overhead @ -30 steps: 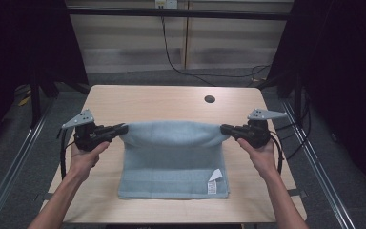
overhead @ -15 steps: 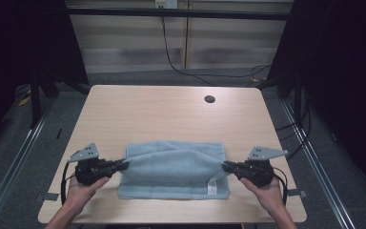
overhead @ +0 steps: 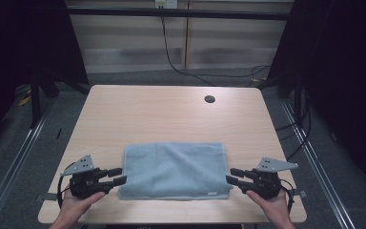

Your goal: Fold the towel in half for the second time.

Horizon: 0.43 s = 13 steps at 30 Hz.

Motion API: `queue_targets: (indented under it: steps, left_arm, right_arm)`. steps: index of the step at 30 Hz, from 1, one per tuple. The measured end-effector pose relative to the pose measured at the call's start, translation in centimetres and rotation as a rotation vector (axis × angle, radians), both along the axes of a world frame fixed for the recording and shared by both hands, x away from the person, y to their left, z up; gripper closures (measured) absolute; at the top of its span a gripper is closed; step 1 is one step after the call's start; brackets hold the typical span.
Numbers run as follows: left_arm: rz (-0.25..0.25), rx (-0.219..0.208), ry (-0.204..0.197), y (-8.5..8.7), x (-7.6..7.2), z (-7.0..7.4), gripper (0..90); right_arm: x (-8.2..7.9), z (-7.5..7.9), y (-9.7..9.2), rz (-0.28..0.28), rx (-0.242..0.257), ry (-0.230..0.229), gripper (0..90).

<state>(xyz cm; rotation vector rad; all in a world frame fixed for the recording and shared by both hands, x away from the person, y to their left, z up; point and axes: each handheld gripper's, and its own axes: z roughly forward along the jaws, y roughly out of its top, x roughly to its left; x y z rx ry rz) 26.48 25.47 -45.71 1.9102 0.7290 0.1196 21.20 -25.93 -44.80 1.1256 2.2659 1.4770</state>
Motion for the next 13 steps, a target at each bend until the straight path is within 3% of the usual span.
queue_targets:
  steps: [2,4,6,8,13]
  left_arm:
    - [0.048,0.048,-0.025,-0.2,1.3,0.3,50.0]
    - [0.084,0.005,-0.002,0.2,2.3,0.4,43.1]
    - [0.113,-0.023,-0.022,0.7,2.6,0.3,39.8]
    - [0.135,-0.018,-0.021,1.5,2.7,0.0,37.4]
    - [0.188,-0.007,-0.024,2.7,2.6,-0.9,30.7]
  right_arm:
    - [0.9,0.2,0.2,-0.028,-0.019,-0.016,55.7]
    - [1.7,0.3,0.2,-0.062,-0.029,-0.024,52.7]
    - [2.3,0.0,-0.1,-0.089,-0.008,-0.028,50.4]
    - [2.6,-0.6,-0.6,-0.118,0.019,-0.026,48.2]
    - [2.2,-1.2,-1.4,-0.150,0.023,-0.014,42.2]
